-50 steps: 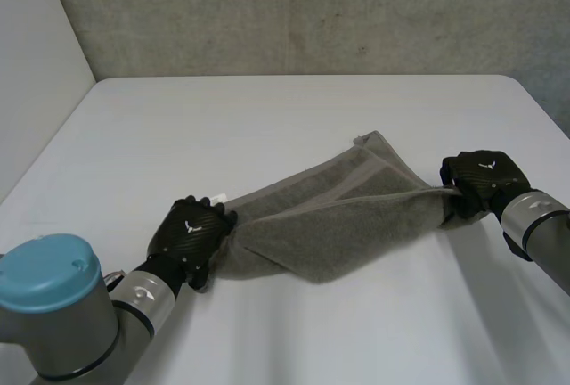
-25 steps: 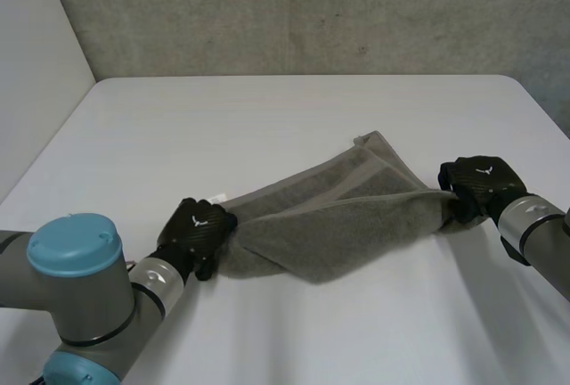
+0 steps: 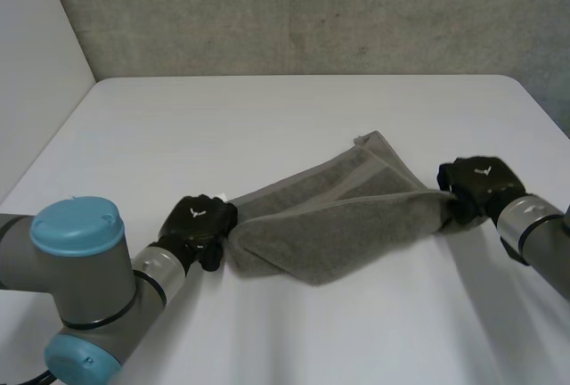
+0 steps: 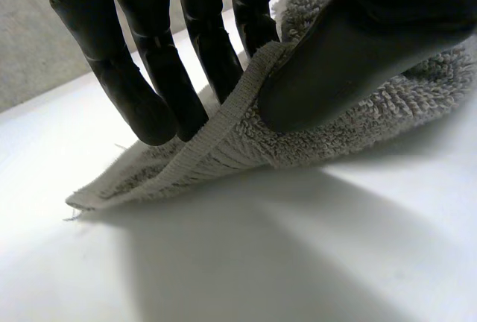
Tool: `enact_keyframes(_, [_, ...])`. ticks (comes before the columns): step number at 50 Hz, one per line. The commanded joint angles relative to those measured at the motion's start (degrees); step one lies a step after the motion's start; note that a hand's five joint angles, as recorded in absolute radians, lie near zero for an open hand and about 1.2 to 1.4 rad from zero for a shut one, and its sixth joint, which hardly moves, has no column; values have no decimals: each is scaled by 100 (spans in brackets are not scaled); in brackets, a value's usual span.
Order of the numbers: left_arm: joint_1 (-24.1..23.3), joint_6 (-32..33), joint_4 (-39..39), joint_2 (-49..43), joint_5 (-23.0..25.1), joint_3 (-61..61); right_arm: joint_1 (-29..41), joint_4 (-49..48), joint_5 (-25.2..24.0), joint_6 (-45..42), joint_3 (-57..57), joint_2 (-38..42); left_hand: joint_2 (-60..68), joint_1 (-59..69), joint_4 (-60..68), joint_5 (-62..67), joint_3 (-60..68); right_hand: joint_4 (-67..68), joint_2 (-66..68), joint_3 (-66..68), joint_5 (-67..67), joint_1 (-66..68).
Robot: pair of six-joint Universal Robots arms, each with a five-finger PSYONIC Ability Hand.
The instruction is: Fold the towel.
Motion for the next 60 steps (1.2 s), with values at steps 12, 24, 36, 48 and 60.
enact_keyframes(12, [316, 13, 35, 3143, -79, 160, -52, 2677, -160, -147, -1743, -2644, -522, -271, -659, -1472, -823, 350, 352, 327, 299, 470])
enact_keyframes(24, [316, 92, -771, 3611, -360, 985, 53, 3814, -266, -1299, -2696, -2453, -522, -271, -659, -1472, -823, 350, 352, 327, 299, 470])
enact_keyframes(36, [404, 461, -1002, 1781, -342, 1197, 747, 3683, -178, -2230, -2598, -960, -522, -271, -659, -1472, -823, 350, 352, 327, 299, 470])
enact_keyframes(48, [386, 436, -818, 1384, -991, 3260, 1372, -537, -11, -223, -3102, -937, -522, -271, -659, -1472, -823, 350, 352, 327, 299, 470])
enact_keyframes(60, [369, 39, -334, 2080, -1362, 2421, 1372, 299, -81, 63, -2326, -1177, -522, -271, -659, -1472, -823, 350, 352, 327, 299, 470])
